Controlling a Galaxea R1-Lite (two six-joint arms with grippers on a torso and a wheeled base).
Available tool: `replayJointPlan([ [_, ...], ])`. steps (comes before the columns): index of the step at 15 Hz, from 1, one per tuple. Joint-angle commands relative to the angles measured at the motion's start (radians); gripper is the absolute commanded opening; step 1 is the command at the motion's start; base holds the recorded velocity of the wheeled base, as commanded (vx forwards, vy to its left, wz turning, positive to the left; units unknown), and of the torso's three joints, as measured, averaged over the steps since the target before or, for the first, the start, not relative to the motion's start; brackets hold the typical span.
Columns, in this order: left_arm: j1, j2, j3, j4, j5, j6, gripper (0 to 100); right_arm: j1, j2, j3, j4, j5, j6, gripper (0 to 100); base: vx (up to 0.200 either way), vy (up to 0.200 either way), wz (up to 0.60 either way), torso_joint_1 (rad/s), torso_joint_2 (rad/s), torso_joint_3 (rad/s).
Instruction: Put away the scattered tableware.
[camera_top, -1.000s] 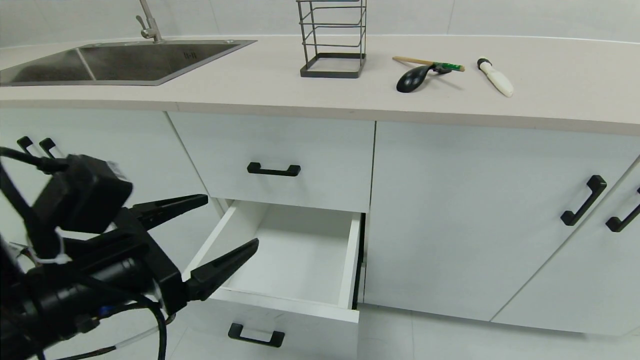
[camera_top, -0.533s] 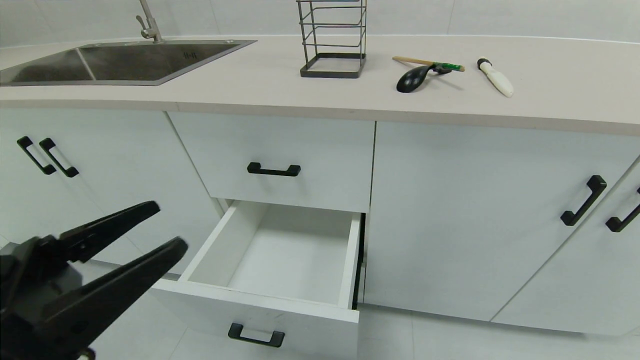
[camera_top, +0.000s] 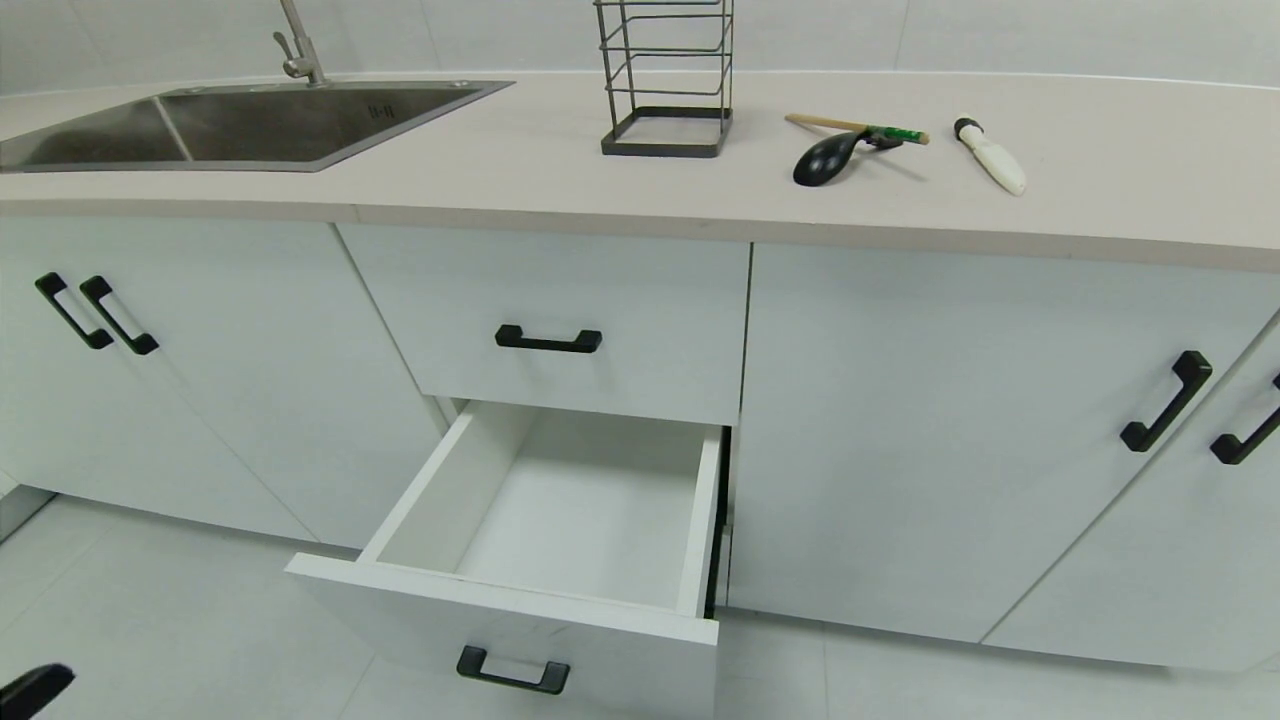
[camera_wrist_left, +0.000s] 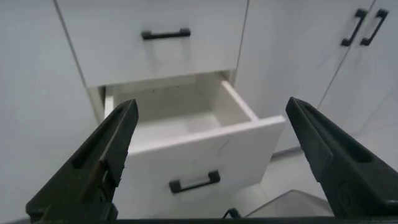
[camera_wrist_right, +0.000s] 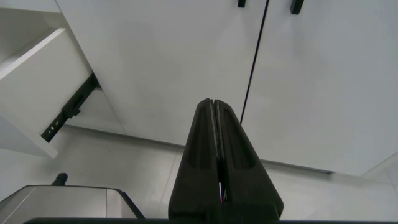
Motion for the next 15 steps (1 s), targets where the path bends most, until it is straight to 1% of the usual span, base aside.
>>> replayJointPlan([
  [1, 0.062, -0.21, 0.019, 0.198, 0.016, 0.021, 100, 0.0, 0.001, 0.0, 0.0, 0.001, 0.0, 0, 0.0, 0.0, 0.0, 0.0, 0.0, 0.0],
  [2, 0.09, -0.213, 0.021, 0.267, 0.076, 0.027, 100, 0.0, 0.001, 0.0, 0.0, 0.002, -0.002, 0, 0.0, 0.0, 0.0, 0.0, 0.0, 0.0],
  [3, 0.124, -0.219, 0.021, 0.356, 0.085, 0.04, 100, 0.0, 0.001, 0.0, 0.0, 0.001, -0.002, 0, 0.0, 0.0, 0.0, 0.0, 0.0, 0.0],
  [4, 0.191, -0.282, 0.013, 0.445, 0.082, 0.04, 100, 0.0, 0.001, 0.0, 0.0, 0.001, 0.0, 0, 0.0, 0.0, 0.0, 0.0, 0.0, 0.0],
  [5, 0.197, -0.308, 0.01, 0.441, 0.091, 0.055, 100, 0.0, 0.001, 0.0, 0.0, 0.001, 0.0, 0, 0.0, 0.0, 0.0, 0.0, 0.0, 0.0],
  [6, 0.197, -0.308, 0.011, 0.437, 0.096, 0.063, 100, 0.0, 0.001, 0.0, 0.0, 0.001, -0.002, 0, 0.0, 0.0, 0.0, 0.0, 0.0, 0.0],
  [7, 0.197, -0.308, 0.021, 0.431, 0.238, 0.139, 100, 0.0, 0.001, 0.0, 0.0, 0.001, 0.0, 0, 0.0, 0.0, 0.0, 0.0, 0.0, 0.0],
  [8, 0.197, -0.308, 0.021, 0.454, 0.301, 0.139, 100, 0.0, 0.001, 0.0, 0.0, 0.001, 0.0, 0, 0.0, 0.0, 0.0, 0.0, 0.0, 0.0],
  [12, 0.197, -0.308, 0.021, 0.464, 0.294, 0.121, 100, 0.0, 0.001, 0.0, 0.0, -0.001, 0.001, 0, 0.0, 0.0, 0.0, 0.0, 0.0, 0.0],
  [13, 0.197, -0.308, 0.021, 0.464, 0.292, 0.11, 100, 0.0, 0.001, 0.0, 0.0, -0.002, 0.003, 0, 0.0, 0.0, 0.0, 0.0, 0.0, 0.0],
  [15, 0.197, -0.308, 0.021, 0.464, 0.292, 0.106, 100, 0.0, 0.001, 0.0, 0.0, -0.002, 0.003, 0, 0.0, 0.0, 0.0, 0.0, 0.0, 0.0],
])
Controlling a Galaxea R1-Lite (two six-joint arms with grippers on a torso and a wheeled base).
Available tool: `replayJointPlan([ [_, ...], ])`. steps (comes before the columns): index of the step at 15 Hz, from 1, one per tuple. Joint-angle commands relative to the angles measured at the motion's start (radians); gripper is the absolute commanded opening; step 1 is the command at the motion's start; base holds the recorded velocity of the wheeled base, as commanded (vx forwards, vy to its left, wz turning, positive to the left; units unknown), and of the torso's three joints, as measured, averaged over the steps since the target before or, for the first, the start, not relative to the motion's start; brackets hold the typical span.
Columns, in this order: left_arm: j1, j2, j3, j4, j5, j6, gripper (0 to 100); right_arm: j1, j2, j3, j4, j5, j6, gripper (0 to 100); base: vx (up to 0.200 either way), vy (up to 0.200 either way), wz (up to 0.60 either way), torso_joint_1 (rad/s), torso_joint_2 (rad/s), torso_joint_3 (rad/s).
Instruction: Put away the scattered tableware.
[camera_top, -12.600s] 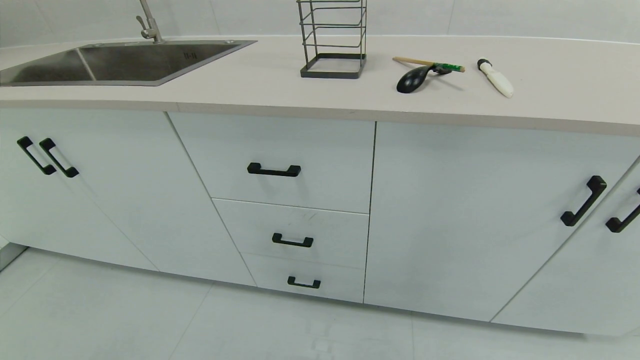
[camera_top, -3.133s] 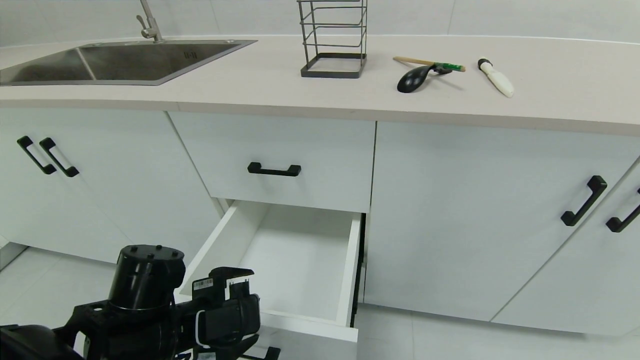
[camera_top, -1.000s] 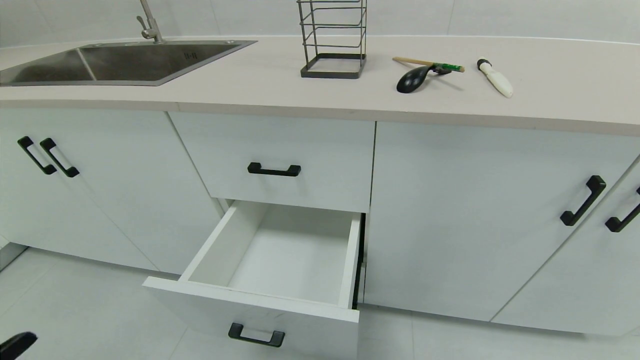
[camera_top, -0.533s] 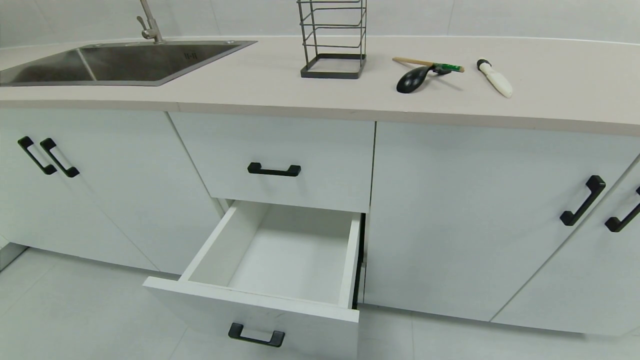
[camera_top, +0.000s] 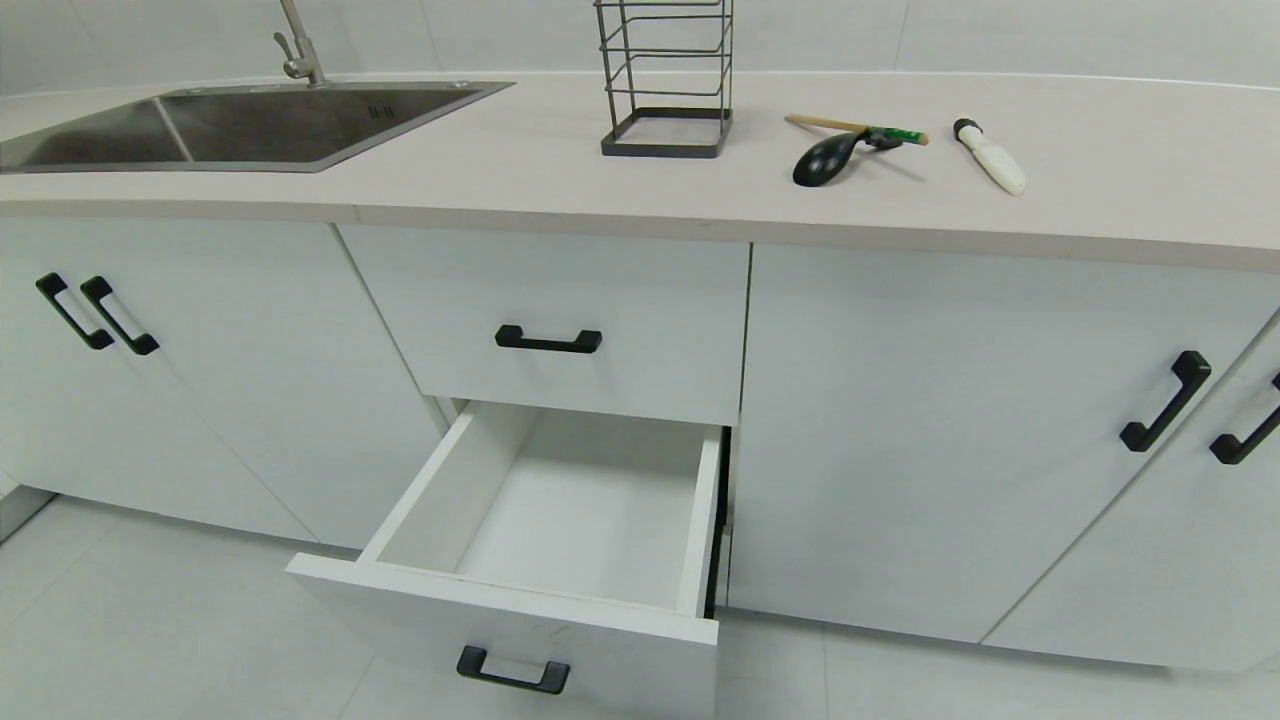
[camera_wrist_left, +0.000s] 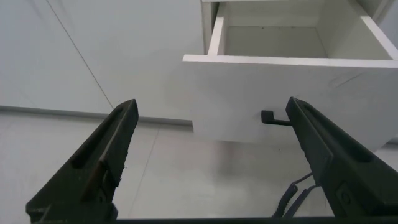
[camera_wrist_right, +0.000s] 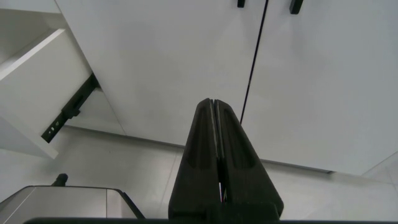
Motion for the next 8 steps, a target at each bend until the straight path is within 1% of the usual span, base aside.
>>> replayJointPlan([
  [1, 0.0, 0.001, 0.0, -0.003, 0.006, -0.017, 100, 0.0, 0.001, 0.0, 0.0, 0.0, -0.001, 0, 0.0, -0.2, 0.0, 0.007, 0.0, 0.002],
  [3, 0.0, 0.001, 0.0, -0.003, 0.01, -0.05, 100, 0.0, 0.001, -0.002, 0.0, 0.0, 0.001, 0, 0.0, -0.2, 0.0, -0.005, 0.0, 0.009],
  [4, 0.0, 0.001, 0.0, -0.003, 0.012, -0.06, 100, 0.0, 0.001, 0.0, 0.001, 0.001, -0.002, 0, 0.0, -0.2, 0.0, 0.002, 0.0, 0.007],
  [5, 0.0, 0.001, 0.0, -0.003, 0.012, -0.054, 100, 0.0, 0.001, 0.0, 0.0, 0.001, -0.002, 0, 0.0, -0.2, 0.0, -0.007, 0.0, 0.002],
  [8, 0.0, 0.001, 0.0, -0.001, 0.012, -0.062, 100, 0.0, 0.001, 0.0, 0.0, 0.001, -0.001, 0, 0.0, 0.0, 0.0, 0.0, 0.0, 0.0],
])
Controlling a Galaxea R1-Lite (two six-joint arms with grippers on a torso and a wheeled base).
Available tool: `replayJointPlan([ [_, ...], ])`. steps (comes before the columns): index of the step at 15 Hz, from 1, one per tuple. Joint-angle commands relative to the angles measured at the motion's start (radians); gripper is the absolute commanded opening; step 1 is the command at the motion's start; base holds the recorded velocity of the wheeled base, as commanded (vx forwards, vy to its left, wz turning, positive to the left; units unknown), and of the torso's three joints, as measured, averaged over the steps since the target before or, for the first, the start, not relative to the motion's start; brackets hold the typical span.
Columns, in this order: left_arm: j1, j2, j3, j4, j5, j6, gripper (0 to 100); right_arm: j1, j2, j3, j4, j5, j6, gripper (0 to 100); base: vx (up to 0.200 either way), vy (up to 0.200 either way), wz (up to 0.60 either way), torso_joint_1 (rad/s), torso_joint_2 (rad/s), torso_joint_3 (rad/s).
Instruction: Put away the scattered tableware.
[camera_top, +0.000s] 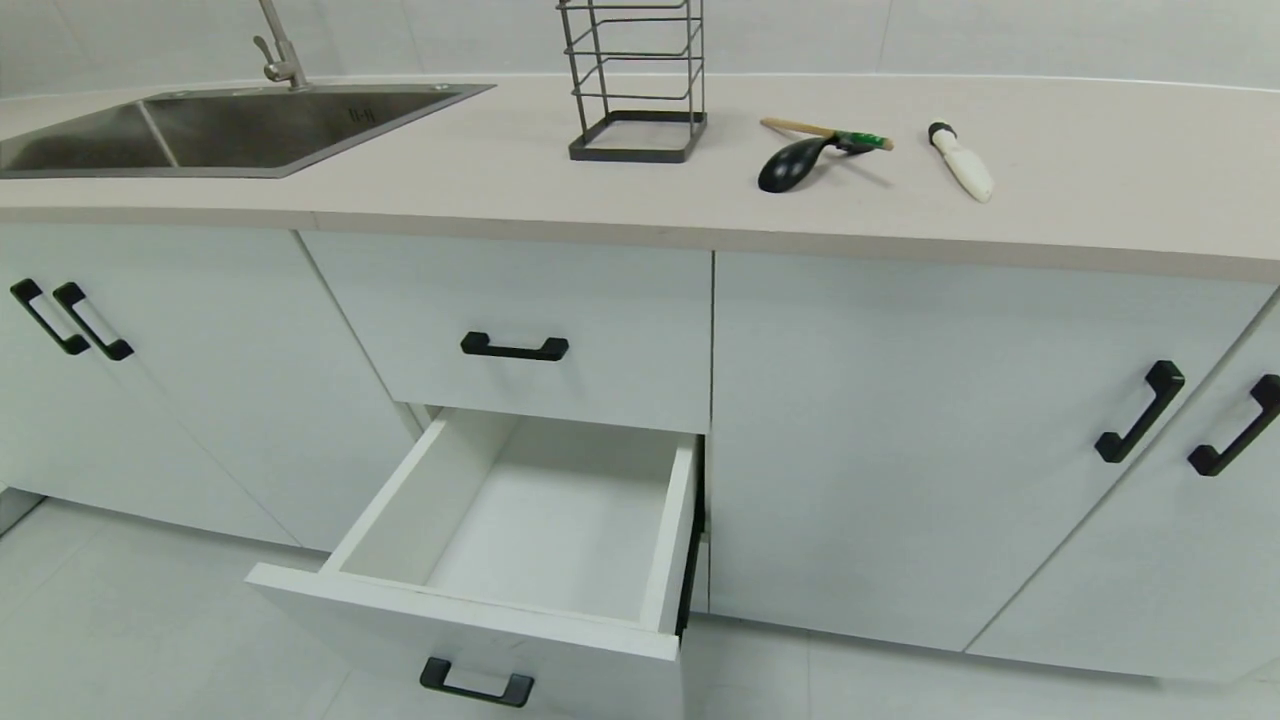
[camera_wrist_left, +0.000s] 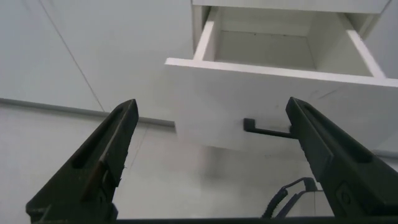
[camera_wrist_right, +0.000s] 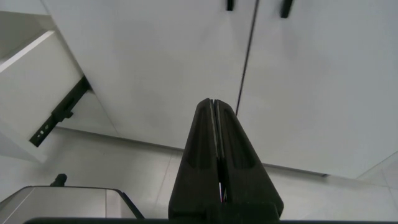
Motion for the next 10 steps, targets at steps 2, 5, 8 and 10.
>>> replayJointPlan([
  [2, -0.001, 0.002, 0.0, 0.0, 0.001, 0.002, 100, 0.0, 0.001, 0.0, 0.001, -0.001, 0.0, 0, 0.0, 0.0, 0.6, 0.007, 0.0, 0.0],
  [5, -0.001, 0.002, 0.0, 0.0, 0.003, 0.0, 100, 0.0, 0.001, 0.0, -0.001, -0.001, 0.001, 0, 0.0, 0.0, 0.2, 0.001, 0.0, 0.002],
  [8, -0.001, 0.002, 0.0, 0.0, 0.003, 0.0, 100, 0.0, 0.001, 0.0, 0.001, -0.001, 0.001, 0, 0.067, 0.0, 0.0, 0.001, 0.0, 0.002],
  [10, -0.001, 0.002, 0.0, 0.0, 0.003, 0.003, 100, 0.0, 0.001, 0.0, -0.001, -0.001, 0.001, 0, 0.2, 0.1, 0.0, 0.0, 0.0, 0.007],
])
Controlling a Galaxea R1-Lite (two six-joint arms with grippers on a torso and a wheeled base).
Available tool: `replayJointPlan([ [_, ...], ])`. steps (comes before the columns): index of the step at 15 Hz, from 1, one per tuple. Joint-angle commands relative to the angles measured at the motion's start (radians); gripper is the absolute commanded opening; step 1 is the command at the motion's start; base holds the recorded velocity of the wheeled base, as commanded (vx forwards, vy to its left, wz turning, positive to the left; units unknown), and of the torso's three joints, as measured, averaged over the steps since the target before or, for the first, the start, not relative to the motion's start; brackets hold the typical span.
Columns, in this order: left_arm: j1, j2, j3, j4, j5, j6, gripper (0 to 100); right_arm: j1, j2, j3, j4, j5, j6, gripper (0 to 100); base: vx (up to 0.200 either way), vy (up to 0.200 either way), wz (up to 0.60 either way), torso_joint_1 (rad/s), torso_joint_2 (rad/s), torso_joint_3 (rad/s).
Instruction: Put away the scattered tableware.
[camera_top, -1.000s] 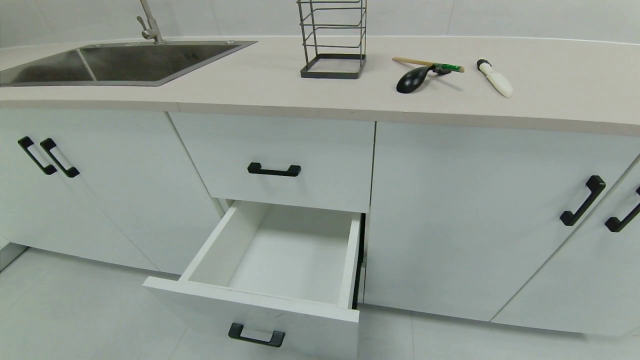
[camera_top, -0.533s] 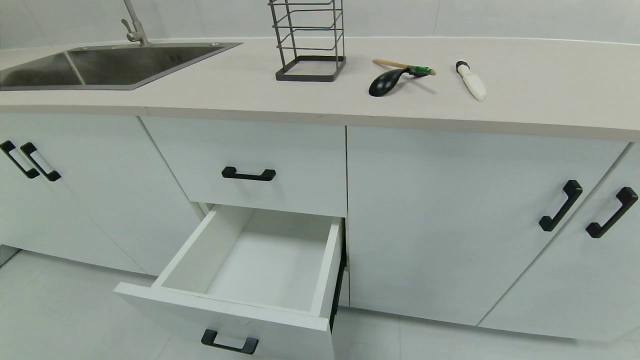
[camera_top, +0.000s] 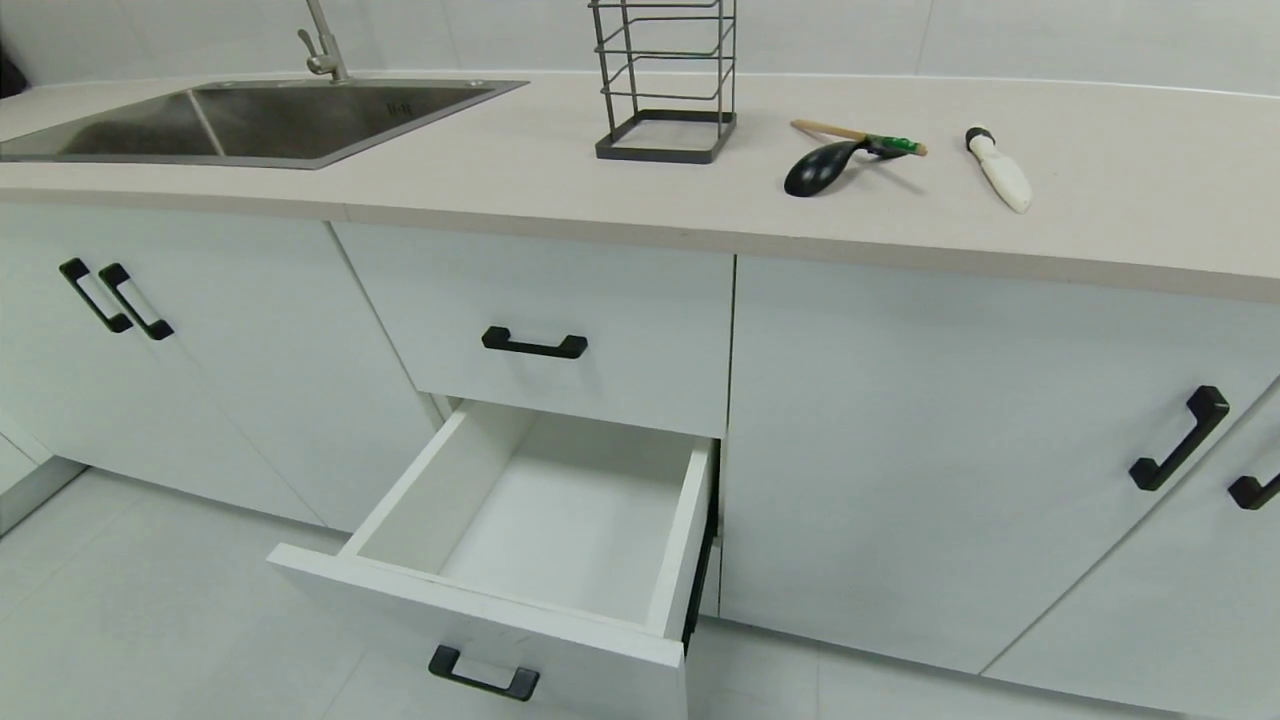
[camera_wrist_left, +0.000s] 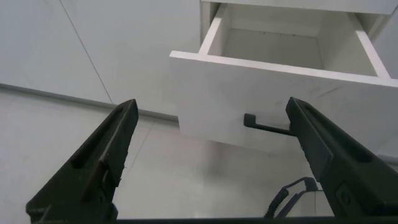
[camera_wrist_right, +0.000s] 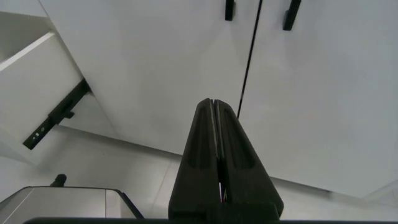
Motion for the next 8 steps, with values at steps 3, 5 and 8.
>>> replayJointPlan([
  [3, -0.002, 0.002, 0.0, -0.001, 0.0, -0.003, 100, 0.0, 0.001, 0.0, 0.0, 0.001, 0.0, 0, 0.2, 0.2, 0.0, -0.002, 0.0, 0.001],
  [5, 0.0, 0.002, 0.0, -0.001, 0.0, -0.004, 100, 0.0, 0.001, 0.0, 0.0, -0.001, 0.0, 0, 0.2, 0.2, 0.0, 0.01, 0.01, -0.002],
  [8, 0.0, 0.002, 0.0, -0.001, -0.001, -0.004, 100, 0.0, 0.001, 0.0, 0.0, 0.001, 0.0, 0, 0.067, 0.067, 0.0, -0.001, 0.0, -0.001],
])
